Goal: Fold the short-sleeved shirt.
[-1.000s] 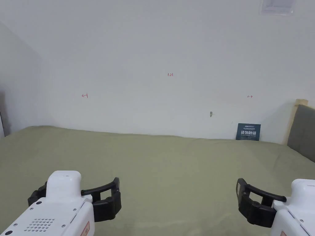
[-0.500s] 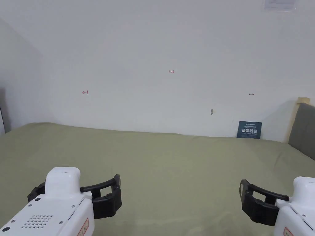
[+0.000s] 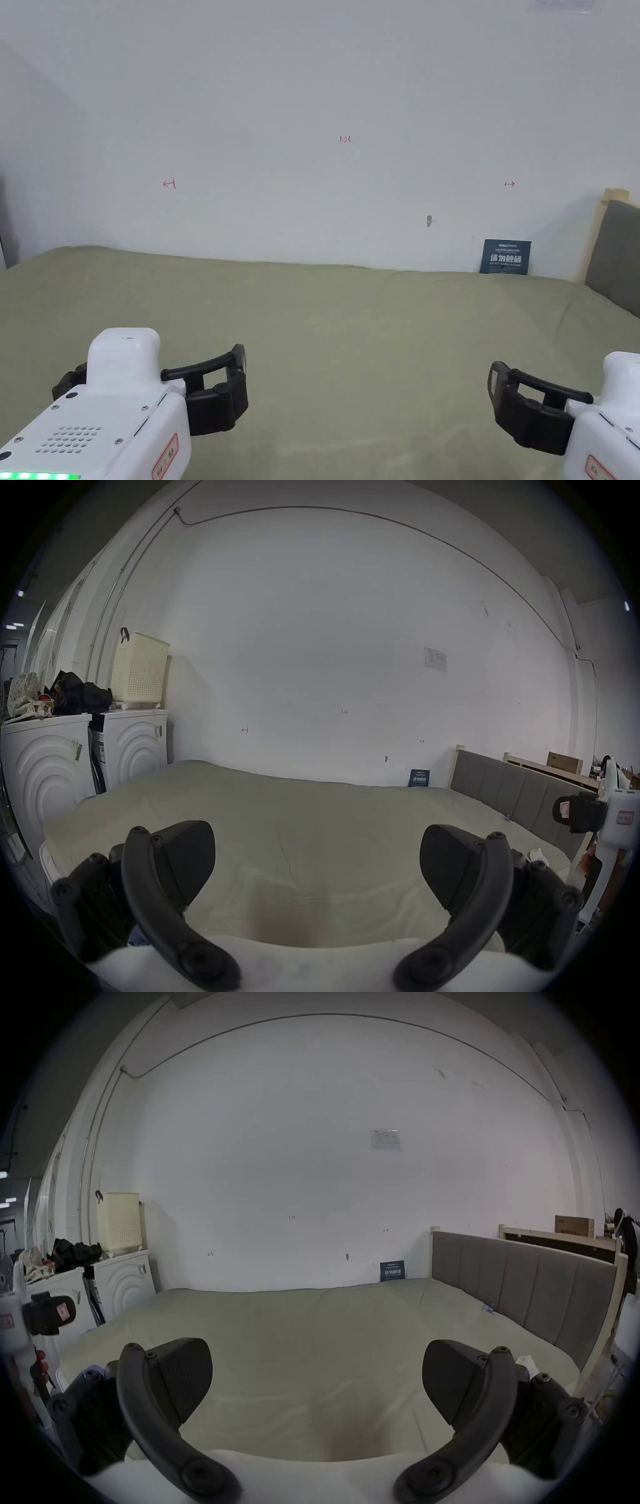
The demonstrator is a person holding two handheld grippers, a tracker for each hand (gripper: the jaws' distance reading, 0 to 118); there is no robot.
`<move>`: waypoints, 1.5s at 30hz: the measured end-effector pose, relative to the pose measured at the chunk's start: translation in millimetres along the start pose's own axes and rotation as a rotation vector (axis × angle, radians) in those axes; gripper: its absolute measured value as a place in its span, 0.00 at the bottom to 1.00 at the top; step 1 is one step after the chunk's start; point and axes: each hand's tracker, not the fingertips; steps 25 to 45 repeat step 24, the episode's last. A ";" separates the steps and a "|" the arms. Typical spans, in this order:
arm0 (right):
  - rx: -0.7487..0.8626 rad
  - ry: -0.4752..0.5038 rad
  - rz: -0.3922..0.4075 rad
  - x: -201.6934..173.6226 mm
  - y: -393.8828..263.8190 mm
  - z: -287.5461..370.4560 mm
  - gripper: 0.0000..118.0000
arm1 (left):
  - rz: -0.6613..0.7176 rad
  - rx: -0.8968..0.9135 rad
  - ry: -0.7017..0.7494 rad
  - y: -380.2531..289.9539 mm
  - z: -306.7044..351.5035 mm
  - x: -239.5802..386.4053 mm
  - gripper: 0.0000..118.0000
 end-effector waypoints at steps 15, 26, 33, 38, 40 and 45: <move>-0.028 0.013 -0.022 -1.5 14.5 -0.4 1.00 | 0.007 -0.031 0.004 -7.3 -4.7 -1.3 1.00; -0.064 -0.017 -0.043 -3.2 7.9 -6.6 1.00 | -0.015 -0.024 -0.005 -5.8 -3.6 -0.9 1.00; -0.064 -0.017 -0.043 -3.2 7.9 -6.6 1.00 | -0.015 -0.024 -0.005 -5.8 -3.6 -0.9 1.00; -0.064 -0.017 -0.043 -3.2 7.9 -6.6 1.00 | -0.015 -0.024 -0.005 -5.8 -3.6 -0.9 1.00; -0.064 -0.017 -0.043 -3.2 7.9 -6.6 1.00 | -0.015 -0.024 -0.005 -5.8 -3.6 -0.9 1.00; -0.064 -0.017 -0.043 -3.2 7.9 -6.6 1.00 | -0.015 -0.024 -0.005 -5.8 -3.6 -0.9 1.00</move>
